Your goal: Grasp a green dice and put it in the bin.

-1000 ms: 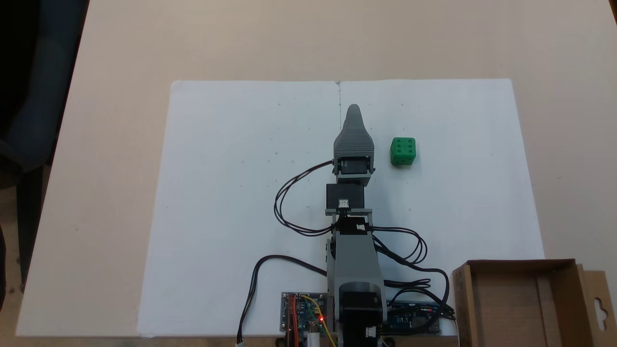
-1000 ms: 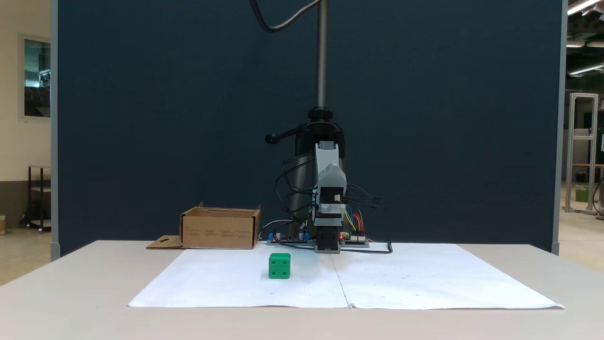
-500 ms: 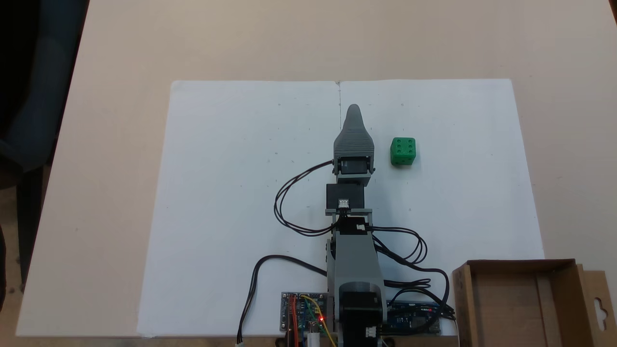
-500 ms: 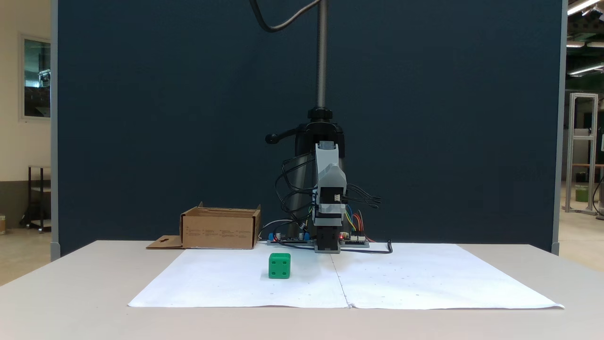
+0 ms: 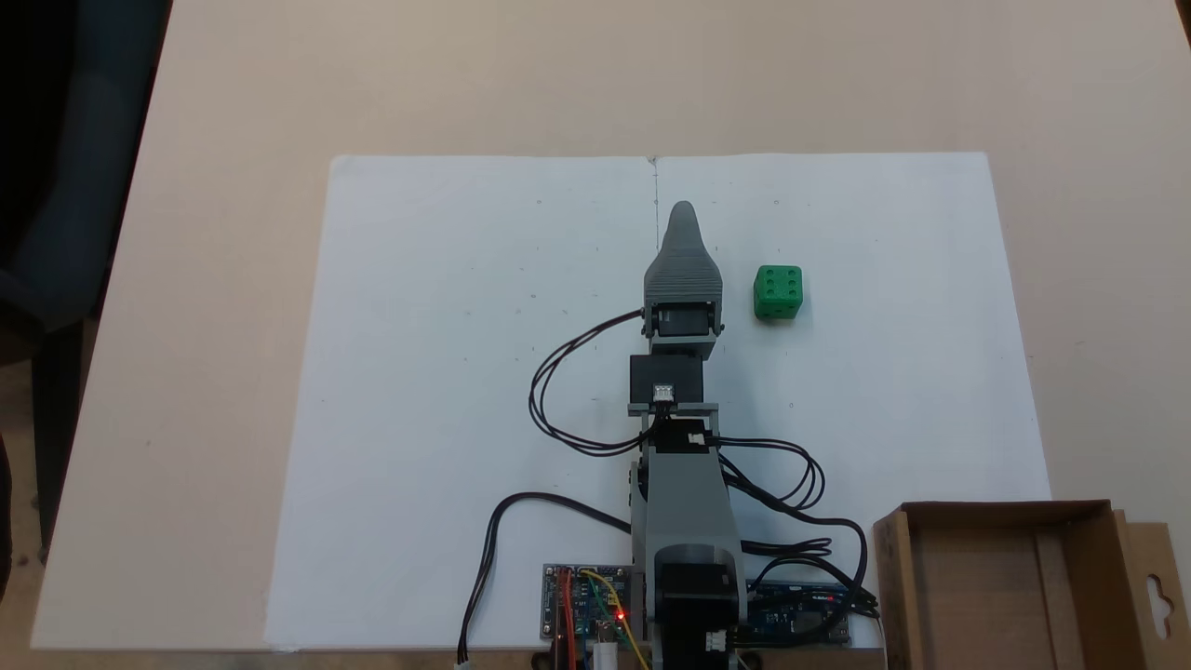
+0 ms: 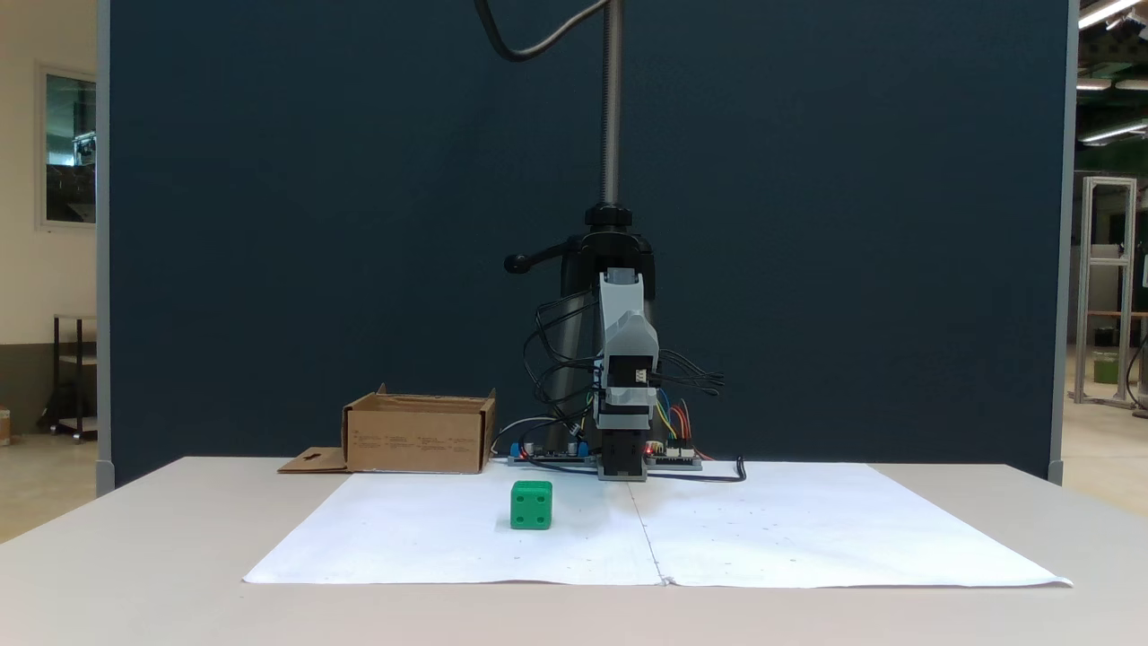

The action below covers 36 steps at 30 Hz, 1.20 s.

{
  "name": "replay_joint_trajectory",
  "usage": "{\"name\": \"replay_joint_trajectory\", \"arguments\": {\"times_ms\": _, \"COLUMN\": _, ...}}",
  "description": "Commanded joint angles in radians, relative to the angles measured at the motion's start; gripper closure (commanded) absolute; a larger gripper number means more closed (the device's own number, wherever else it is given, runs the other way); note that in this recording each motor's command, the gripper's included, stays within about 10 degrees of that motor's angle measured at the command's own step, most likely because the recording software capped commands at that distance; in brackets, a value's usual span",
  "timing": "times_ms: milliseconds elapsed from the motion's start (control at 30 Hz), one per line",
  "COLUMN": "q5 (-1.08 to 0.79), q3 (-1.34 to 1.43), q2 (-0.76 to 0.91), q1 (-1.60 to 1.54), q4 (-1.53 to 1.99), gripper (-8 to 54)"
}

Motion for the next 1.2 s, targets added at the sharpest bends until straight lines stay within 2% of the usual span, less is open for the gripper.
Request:
{"name": "replay_joint_trajectory", "arguments": {"times_ms": 0, "q5": -0.077, "q3": 0.072, "q2": 0.109, "q1": 0.003, "q4": -0.018, "gripper": 2.5}}
{"name": "replay_joint_trajectory", "arguments": {"times_ms": 433, "q5": -0.077, "q3": 0.072, "q2": 0.11, "q1": -0.009, "q4": -0.029, "gripper": 1.1}}
{"name": "replay_joint_trajectory", "arguments": {"times_ms": 667, "q5": -0.075, "q3": 0.069, "q2": 0.11, "q1": -0.014, "q4": -0.017, "gripper": 4.0}}
{"name": "replay_joint_trajectory", "arguments": {"times_ms": 933, "q5": -0.075, "q3": -0.261, "q2": 0.11, "q1": -0.012, "q4": 0.503, "gripper": 4.7}}
{"name": "replay_joint_trajectory", "arguments": {"times_ms": 1167, "q5": -0.061, "q3": -0.442, "q2": 0.112, "q1": 0.018, "q4": 0.974, "gripper": 4.7}}
